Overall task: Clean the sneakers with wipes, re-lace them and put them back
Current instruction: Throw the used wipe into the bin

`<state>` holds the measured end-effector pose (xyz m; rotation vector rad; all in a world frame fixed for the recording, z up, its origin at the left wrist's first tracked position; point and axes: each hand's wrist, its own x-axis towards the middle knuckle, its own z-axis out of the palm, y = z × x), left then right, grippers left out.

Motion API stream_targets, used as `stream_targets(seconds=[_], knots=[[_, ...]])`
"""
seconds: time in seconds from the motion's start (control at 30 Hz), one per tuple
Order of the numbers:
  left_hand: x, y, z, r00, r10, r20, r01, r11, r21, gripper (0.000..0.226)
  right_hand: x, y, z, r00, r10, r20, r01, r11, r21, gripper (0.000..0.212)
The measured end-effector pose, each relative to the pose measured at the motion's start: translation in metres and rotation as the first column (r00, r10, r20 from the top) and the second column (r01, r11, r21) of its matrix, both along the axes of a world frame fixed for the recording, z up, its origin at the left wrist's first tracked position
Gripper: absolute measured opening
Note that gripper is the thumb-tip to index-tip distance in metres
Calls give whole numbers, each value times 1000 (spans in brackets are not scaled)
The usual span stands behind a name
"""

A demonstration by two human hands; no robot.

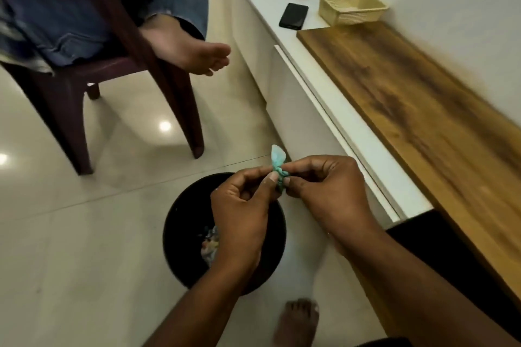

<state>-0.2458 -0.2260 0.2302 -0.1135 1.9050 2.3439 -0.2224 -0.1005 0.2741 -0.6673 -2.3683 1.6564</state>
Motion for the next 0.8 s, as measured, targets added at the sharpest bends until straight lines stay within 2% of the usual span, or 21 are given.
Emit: stream_targets(seconds=[0.1,0.27,0.47,0.57,0.7,0.8], knots=[[-1,-38,-22,998,41,50,-37,997,-71,8,-10,-33,-19,996,30,84,-28,999,-22,18],[3,-76,-60,984,133,117,-108,974,-199,6,-14,-74,-58,981,58,184,-70,996,61,17],[15,-91,-102,965,155,211,-83,946,-315,7,-8,-91,-105,955,106,275,-155,974,162,17],[17,-94,-117,960,145,239,-50,930,-365,9,-4,-92,-118,942,159,296,-219,959,182,27],[20,-95,-117,969,128,212,-27,906,-421,13,3,-91,-120,882,303,360,-402,883,243,47],[22,-93,-111,983,78,165,7,889,-459,20,6,-88,-111,873,355,334,-457,835,307,40]])
